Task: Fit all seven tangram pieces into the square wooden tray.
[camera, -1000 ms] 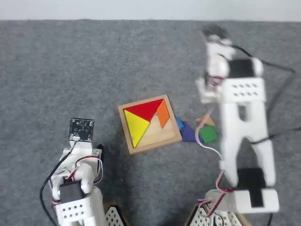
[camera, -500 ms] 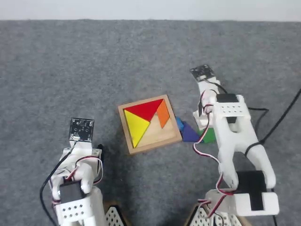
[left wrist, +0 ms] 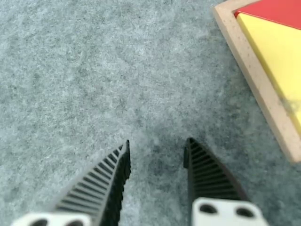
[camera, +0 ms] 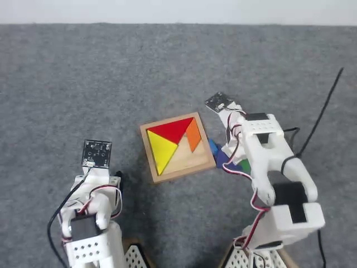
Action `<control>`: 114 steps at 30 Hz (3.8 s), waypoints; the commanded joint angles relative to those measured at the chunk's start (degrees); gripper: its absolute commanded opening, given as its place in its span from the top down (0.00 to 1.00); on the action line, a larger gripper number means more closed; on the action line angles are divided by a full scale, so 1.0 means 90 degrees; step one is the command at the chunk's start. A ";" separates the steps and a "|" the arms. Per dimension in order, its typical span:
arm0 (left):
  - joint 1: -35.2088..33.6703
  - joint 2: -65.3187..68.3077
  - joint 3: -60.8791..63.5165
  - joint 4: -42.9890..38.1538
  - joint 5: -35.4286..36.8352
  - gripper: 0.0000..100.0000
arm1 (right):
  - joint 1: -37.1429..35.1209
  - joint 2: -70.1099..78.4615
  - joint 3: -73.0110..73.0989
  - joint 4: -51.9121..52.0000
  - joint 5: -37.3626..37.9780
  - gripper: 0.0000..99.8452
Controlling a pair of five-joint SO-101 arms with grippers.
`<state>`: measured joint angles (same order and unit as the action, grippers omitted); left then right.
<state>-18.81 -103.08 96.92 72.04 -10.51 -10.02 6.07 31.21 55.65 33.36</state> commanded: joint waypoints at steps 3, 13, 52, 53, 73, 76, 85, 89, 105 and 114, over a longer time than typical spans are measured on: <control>0.0010 -0.0117 -0.0054 0.0039 0.0059 0.81 | -0.0054 0.0435 -0.0791 -0.0024 0.0078 0.79; 0.0010 -0.0117 -0.0054 0.0039 0.0059 0.81 | -0.0073 0.0620 -0.1104 -0.0015 0.0039 0.90; 0.0010 -0.0117 -0.0054 0.0039 0.0059 0.81 | -0.0484 0.1226 -0.1495 -0.0435 0.1299 0.58; 0.0010 -0.0117 -0.0054 0.0039 0.0059 0.81 | -0.0484 0.1255 -0.1495 -0.0464 0.1299 0.60; 0.0010 -0.0117 -0.0054 0.0039 0.0059 0.81 | -0.0484 0.1216 -0.2198 0.0464 0.0977 0.94; 0.0010 -0.0117 -0.0054 0.0039 0.0059 0.81 | -0.0484 0.0796 -0.2657 0.0913 0.0879 0.94; 0.0010 -0.0117 -0.0054 0.0039 0.0059 0.81 | -0.0630 -0.0640 -0.3243 0.1861 0.1270 0.94; 0.0010 -0.0117 -0.0054 0.0039 0.0059 0.81 | -0.1284 -0.0474 -0.3263 0.1871 0.1788 0.94; 0.0010 -0.0117 -0.0054 0.0039 0.0049 0.81 | -0.2818 0.1021 -0.3223 0.0405 0.6672 0.94; 0.0010 -0.0117 -0.0054 0.0039 0.0049 0.81 | -0.2818 0.1597 -0.3214 0.0444 0.8117 0.94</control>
<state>-18.81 -103.08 96.92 72.04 -10.51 -34.73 20.75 5.19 60.31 103.69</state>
